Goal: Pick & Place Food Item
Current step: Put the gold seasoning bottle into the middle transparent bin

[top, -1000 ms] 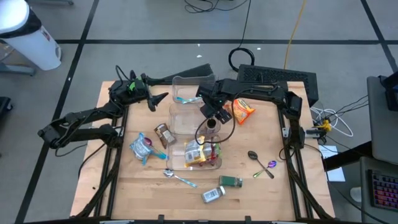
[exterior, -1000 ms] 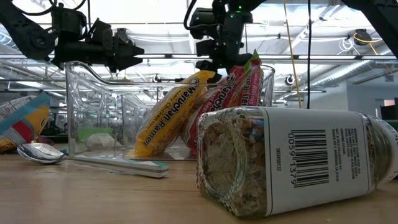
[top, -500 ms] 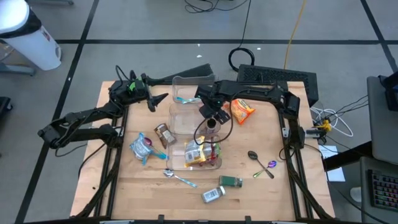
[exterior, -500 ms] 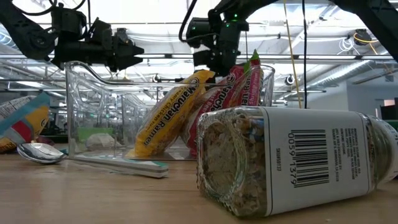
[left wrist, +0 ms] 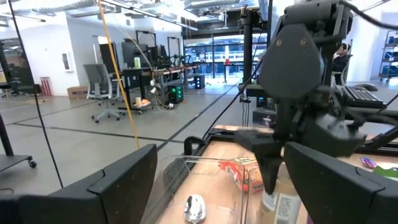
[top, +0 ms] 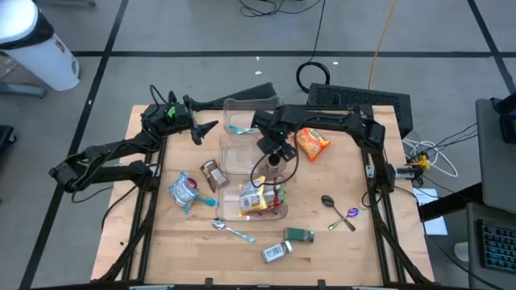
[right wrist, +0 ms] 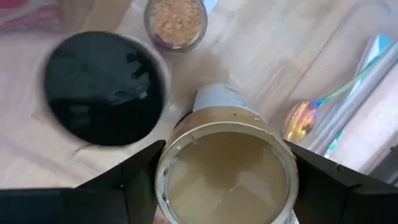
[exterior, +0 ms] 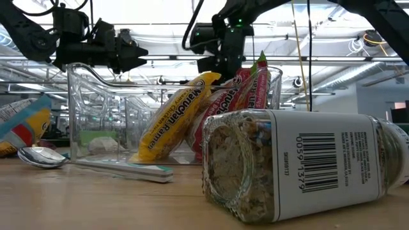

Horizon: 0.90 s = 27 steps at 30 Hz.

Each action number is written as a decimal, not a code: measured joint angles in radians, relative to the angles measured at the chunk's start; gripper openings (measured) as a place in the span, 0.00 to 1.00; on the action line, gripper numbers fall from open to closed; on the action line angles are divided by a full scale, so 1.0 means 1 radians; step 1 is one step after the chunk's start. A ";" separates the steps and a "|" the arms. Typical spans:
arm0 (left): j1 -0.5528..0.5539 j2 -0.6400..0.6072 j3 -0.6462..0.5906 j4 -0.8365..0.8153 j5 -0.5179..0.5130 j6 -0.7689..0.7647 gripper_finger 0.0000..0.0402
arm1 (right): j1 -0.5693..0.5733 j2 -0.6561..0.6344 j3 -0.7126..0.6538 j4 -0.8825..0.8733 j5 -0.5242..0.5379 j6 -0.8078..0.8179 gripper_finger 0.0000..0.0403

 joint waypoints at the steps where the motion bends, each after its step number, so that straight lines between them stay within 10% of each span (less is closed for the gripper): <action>1: 0.000 0.000 0.000 0.000 0.000 0.000 0.89 | 0.000 0.004 0.000 -0.001 0.000 0.002 0.66; 27: 0.000 0.000 0.000 0.000 0.034 0.001 0.89 | 0.001 0.004 -0.001 0.046 0.009 0.015 0.76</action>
